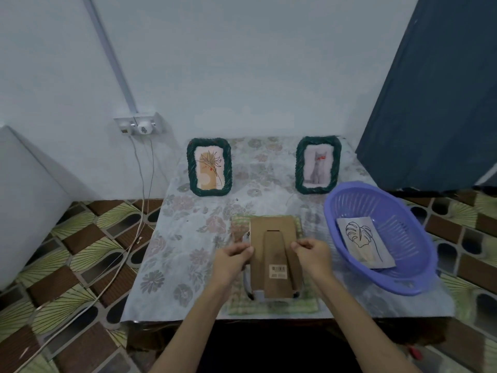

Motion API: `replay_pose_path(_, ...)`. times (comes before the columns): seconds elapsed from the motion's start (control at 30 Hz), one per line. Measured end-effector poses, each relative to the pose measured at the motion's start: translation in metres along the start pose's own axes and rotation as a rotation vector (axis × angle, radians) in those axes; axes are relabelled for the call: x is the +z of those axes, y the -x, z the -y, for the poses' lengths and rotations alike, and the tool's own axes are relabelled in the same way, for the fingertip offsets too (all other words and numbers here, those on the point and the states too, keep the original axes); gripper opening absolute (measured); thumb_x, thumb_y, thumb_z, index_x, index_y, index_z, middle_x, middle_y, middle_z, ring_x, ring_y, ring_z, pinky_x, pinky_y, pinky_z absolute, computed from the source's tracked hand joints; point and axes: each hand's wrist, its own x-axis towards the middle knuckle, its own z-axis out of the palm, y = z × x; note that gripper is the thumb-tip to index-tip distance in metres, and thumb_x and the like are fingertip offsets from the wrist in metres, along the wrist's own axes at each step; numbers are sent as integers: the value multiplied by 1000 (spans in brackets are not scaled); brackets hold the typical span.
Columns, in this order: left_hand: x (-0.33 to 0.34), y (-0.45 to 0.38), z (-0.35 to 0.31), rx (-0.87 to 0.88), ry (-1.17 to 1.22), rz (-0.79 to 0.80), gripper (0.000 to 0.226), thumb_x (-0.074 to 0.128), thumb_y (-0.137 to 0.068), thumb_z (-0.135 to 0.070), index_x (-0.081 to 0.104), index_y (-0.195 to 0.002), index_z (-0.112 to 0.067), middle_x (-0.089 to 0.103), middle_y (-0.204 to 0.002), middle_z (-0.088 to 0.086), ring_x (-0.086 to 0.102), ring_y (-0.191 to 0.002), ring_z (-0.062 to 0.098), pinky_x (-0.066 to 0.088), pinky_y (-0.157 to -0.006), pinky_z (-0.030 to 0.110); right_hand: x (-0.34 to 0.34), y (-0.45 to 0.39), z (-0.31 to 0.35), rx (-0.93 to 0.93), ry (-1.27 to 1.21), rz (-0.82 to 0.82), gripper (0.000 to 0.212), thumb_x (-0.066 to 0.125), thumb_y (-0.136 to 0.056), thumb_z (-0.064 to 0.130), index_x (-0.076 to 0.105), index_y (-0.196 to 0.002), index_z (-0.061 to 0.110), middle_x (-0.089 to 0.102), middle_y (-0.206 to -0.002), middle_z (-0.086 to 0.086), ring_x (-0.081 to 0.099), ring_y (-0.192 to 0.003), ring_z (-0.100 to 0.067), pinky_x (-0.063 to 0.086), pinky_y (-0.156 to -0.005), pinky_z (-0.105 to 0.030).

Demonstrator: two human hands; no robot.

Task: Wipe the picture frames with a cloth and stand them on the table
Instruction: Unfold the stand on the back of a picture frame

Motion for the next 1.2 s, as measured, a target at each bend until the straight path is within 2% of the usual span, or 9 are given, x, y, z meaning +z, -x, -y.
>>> replay_pose_path(0.1, -2, 17, -11, -3, 31, 47, 10, 65, -87, -13, 66, -77, -12, 63, -74, 4, 57, -69, 15, 47, -65, 24, -13, 10, 13, 8, -86, 23, 14, 65, -84, 9, 61, -70, 12, 63, -80, -6, 58, -84, -22, 46, -79, -33)
replay_pose_path(0.2, -5, 31, -19, 4, 78, 89, 10, 67, -85, -15, 65, -77, -11, 62, -72, 4, 55, -65, 15, 44, -62, 25, -28, 21, 24, -4, -101, 42, 18, 65, -83, 8, 60, -66, 10, 63, -81, -9, 60, -86, -25, 48, -82, -38)
replay_pose_path(0.3, -6, 43, -25, 1, 122, 149, 7, 68, -84, -12, 63, -80, -11, 62, -76, 5, 54, -63, 15, 44, -58, 24, -40, 32, 30, -4, -136, 69, 12, 65, -84, 10, 62, -74, 5, 64, -84, -9, 58, -84, -21, 45, -77, -31)
replay_pose_path(0.47, -5, 55, -27, 37, 96, 147, 10, 66, -85, -7, 59, -79, -10, 61, -77, 7, 53, -63, 16, 44, -52, 20, -51, 46, 34, 12, -271, 126, 25, 66, -84, 10, 53, -63, 10, 59, -70, -2, 50, -67, -11, 35, -57, -23)
replay_pose_path(0.63, -4, 55, -25, 16, 131, 146, 9, 64, -87, -8, 61, -80, -12, 59, -77, 7, 52, -65, 14, 42, -54, 19, -53, 46, 29, 56, -358, 159, 30, 63, -86, 14, 49, -59, 15, 60, -68, 0, 50, -69, -15, 36, -63, -28)
replay_pose_path(0.83, 5, 43, -23, 41, 84, 110, 1, 65, -86, -8, 65, -88, -8, 62, -79, 7, 55, -69, 15, 46, -62, 22, -49, 39, 25, -61, -282, 56, 29, 57, -90, 12, 47, -63, 13, 50, -69, -4, 44, -66, -13, 35, -61, -23)
replay_pose_path(0.93, 11, 32, -22, 62, 73, 79, 12, 68, -84, -8, 65, -95, -5, 63, -80, 6, 57, -69, 14, 47, -62, 21, -45, 31, 21, -81, -307, 15, 30, 55, -90, 9, 46, -62, 13, 51, -73, -7, 45, -70, -15, 36, -63, -24)
replay_pose_path(1.1, 11, 12, -20, 48, 84, 53, 13, 67, -85, -10, 67, -98, -6, 66, -82, 7, 59, -73, 17, 49, -65, 24, -43, 11, 10, -4, -379, -129, 30, 56, -89, 9, 48, -60, 12, 51, -68, -1, 43, -66, -15, 36, -63, -27)
replay_pose_path(1.2, -4, -7, -15, 28, 68, -4, 17, 66, -85, -9, 67, -101, -1, 68, -87, 12, 62, -77, 22, 53, -73, 30, -57, -9, -2, -52, -196, -221, 28, 56, -89, 12, 49, -62, 12, 51, -67, -4, 46, -70, -21, 36, -64, -30)
